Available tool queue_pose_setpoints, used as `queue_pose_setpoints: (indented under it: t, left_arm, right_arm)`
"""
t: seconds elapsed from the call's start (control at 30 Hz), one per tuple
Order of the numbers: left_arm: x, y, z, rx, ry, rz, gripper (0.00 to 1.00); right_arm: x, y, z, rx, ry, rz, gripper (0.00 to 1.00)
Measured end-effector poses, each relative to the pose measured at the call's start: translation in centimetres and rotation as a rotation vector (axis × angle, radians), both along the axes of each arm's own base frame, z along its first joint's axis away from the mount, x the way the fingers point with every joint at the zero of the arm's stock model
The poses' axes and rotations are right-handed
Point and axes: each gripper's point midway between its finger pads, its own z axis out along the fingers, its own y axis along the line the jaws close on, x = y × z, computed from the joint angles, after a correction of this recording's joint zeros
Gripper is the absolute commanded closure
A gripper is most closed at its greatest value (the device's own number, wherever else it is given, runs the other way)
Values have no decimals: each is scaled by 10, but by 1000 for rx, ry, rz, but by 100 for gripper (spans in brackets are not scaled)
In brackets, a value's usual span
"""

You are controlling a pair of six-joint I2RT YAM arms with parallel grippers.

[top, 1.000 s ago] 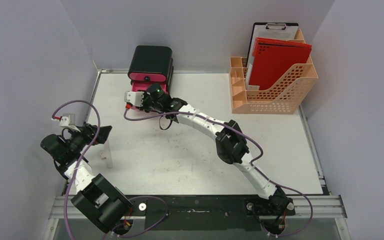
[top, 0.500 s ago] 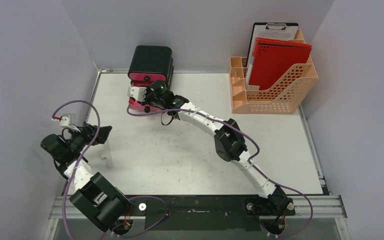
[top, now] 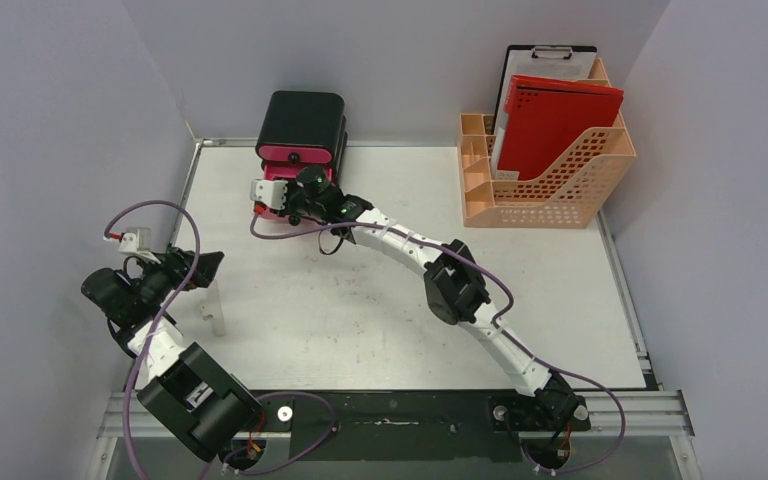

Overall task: Organize the desk
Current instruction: Place the stationery in the drawer, then pick up the stationery from the center of the board.

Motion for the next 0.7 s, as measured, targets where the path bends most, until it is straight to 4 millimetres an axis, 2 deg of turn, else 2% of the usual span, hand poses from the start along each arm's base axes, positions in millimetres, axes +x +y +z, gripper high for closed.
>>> queue_pose_setpoints:
  t: [0.2,0.27,0.33,0.5,0.7]
  left_arm:
    - [0,0,1,6,-6,-4,4]
    - [0,0,1,6,-8,-5,4]
    - [0,0,2,7,-9,-7,4]
    - [0,0,1,7,-9,-7,4]
    - [0,-1,2,5,-10,-13,4]
  right_arm:
    - [1,1,-36,-40,34,2,86]
    - [1,1,-40,-44,37,1,77]
    - [2,1,-41,-46,38,0,63]
    - [6,0,-37,-31,24,-9,38]
    - [12,-2,-31,-18,3,-25,33]
